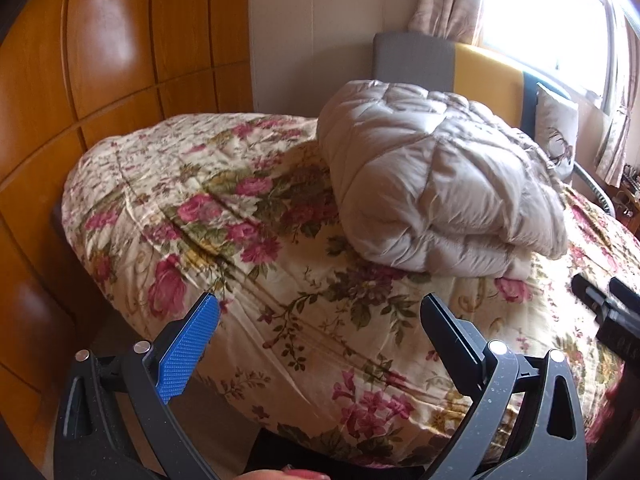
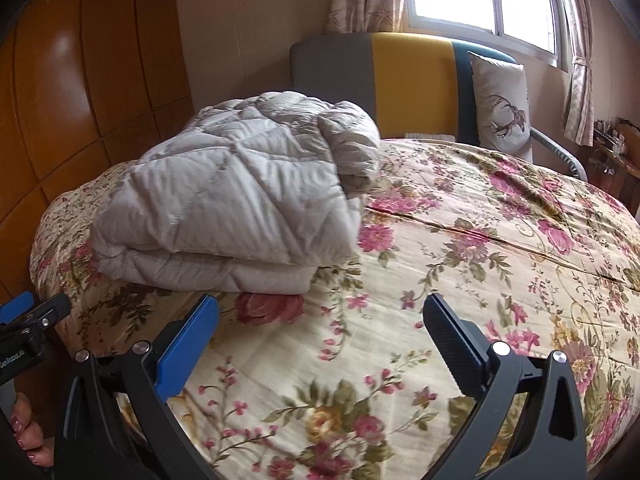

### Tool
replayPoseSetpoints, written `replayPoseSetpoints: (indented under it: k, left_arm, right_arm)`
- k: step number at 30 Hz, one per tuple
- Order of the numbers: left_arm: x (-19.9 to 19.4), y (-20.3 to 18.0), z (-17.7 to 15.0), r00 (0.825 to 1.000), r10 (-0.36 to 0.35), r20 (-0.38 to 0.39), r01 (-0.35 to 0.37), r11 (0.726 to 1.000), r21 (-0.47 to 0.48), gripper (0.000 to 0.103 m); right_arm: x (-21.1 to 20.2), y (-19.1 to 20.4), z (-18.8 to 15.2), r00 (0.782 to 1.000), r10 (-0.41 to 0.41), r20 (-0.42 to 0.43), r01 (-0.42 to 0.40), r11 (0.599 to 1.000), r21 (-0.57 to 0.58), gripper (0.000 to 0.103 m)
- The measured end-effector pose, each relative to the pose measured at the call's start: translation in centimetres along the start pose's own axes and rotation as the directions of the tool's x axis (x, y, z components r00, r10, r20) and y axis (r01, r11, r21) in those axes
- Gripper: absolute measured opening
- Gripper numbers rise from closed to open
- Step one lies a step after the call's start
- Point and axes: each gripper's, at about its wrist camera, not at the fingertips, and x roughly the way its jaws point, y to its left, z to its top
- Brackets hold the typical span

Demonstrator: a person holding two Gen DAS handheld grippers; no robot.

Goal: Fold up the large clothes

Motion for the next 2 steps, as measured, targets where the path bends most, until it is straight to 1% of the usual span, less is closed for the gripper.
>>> replayPoseSetpoints:
  k: [2]
  left_arm:
    - [0.5, 0.2, -0.1, 1.000, 0.014, -0.016, -0.014, 1.000, -0.001, 0.100]
  right_arm:
    - [1.4, -2.5, 0.6, 0.997, -0.079, -0.019, 0.079, 0.997, 0.022, 0.101]
